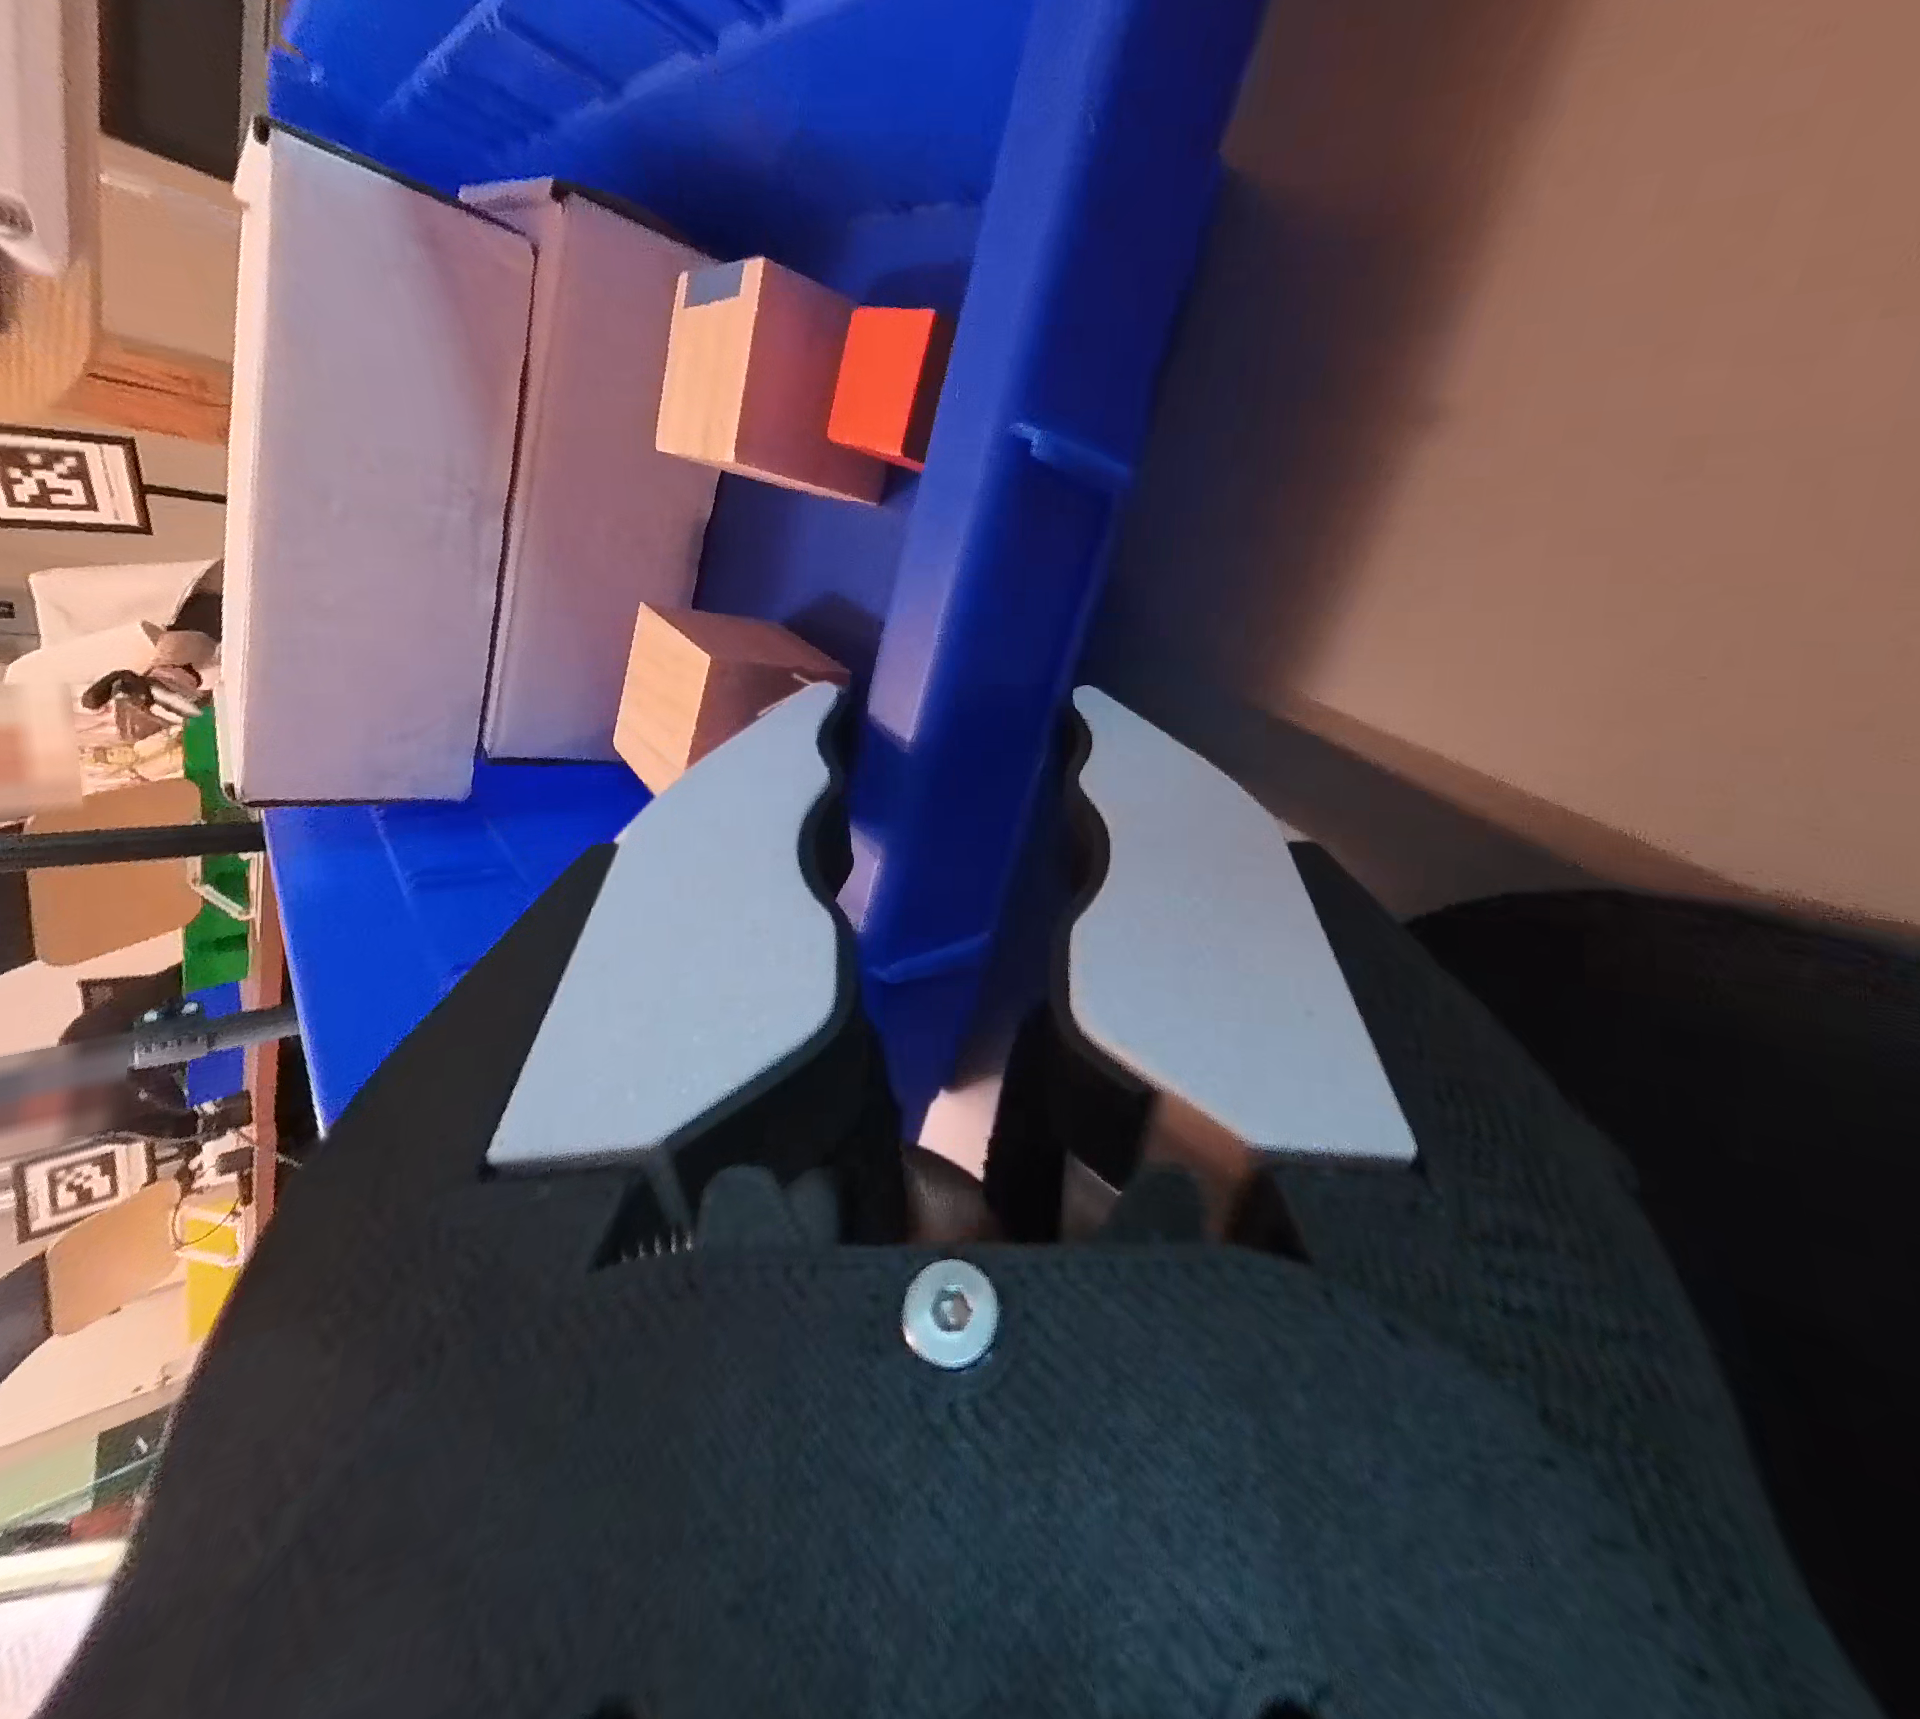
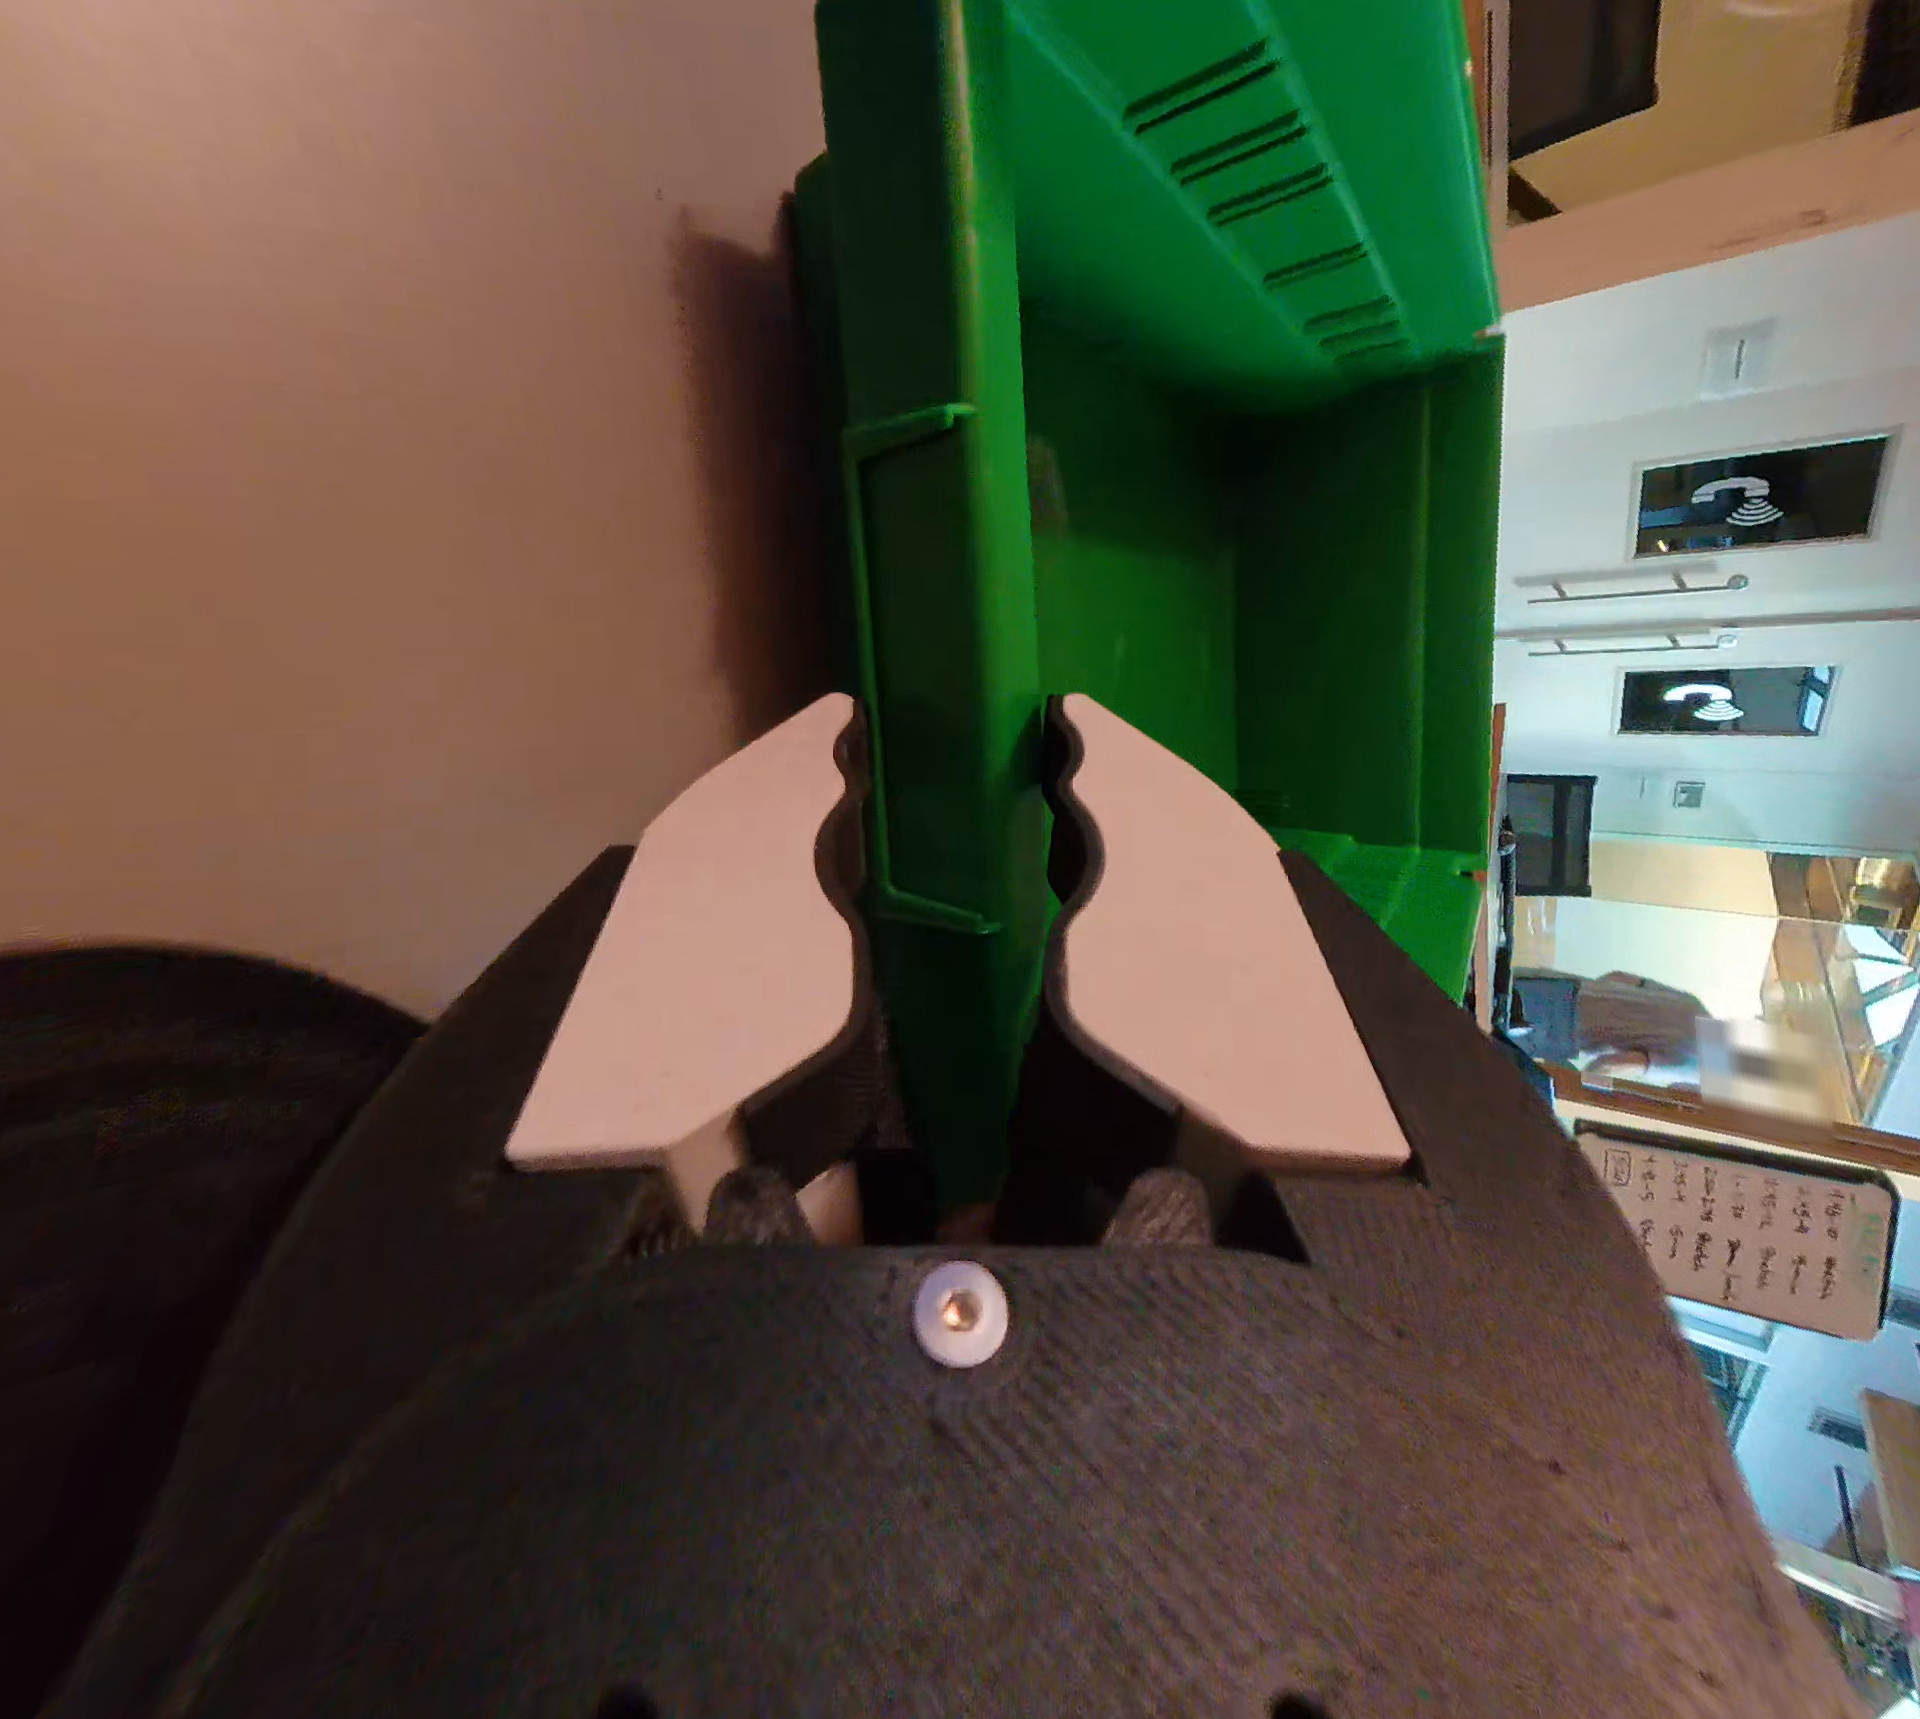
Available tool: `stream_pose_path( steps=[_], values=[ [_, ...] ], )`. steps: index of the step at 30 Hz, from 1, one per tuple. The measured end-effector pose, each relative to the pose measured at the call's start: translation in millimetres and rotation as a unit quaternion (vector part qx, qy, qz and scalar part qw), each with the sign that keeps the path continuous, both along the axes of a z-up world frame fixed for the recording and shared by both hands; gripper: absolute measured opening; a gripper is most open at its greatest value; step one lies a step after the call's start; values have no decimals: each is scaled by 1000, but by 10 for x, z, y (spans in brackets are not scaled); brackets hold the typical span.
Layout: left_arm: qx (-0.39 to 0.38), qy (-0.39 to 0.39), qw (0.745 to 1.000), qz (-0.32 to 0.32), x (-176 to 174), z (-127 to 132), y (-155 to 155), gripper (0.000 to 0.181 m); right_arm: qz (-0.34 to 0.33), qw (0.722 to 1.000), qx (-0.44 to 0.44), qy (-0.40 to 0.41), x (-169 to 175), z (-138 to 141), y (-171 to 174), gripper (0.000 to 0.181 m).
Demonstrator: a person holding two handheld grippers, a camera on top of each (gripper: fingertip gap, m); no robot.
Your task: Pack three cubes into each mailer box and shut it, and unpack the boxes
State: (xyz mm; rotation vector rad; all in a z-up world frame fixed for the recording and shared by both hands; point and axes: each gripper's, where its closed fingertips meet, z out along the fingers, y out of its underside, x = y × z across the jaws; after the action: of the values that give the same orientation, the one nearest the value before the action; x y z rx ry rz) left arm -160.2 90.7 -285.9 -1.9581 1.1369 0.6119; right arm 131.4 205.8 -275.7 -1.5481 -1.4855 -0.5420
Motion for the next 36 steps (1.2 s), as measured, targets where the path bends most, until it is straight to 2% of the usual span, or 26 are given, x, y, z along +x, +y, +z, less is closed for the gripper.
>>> stream_pose_path(
  steps=[5, 8, 11, 16, 29, 36],
  values=[
    [-13, 24, 999, 18, -352, -8, -59, 39, -7, 1000, -6, -27, 456, -11, 65, 33],
    [-14, 93, 995, 42, -742, -8, -112, 37, -1, 999, -9, -39, 732, -16, 106, 34],
    [-25, 85, 995, 37, -1007, -12, -221, 36, -7, 998, -8, -59, 1035, -20, 149, 34],
    [-42, 127, 988, 74, -1429, -12, -479, 37, -28, 997, 5, -77, 1472, -18, 166, 35],
    [-53, 118, 981, 142, -1831, -5, -1254, 37, -65, 992, -9, -111, 2324, -26, -220, 34],
    [-105, 134, 970, 175, -1821, -14, -1715, 36, -94, 984, -39, -146, 2692, -34, -460, 34]
  ],
)
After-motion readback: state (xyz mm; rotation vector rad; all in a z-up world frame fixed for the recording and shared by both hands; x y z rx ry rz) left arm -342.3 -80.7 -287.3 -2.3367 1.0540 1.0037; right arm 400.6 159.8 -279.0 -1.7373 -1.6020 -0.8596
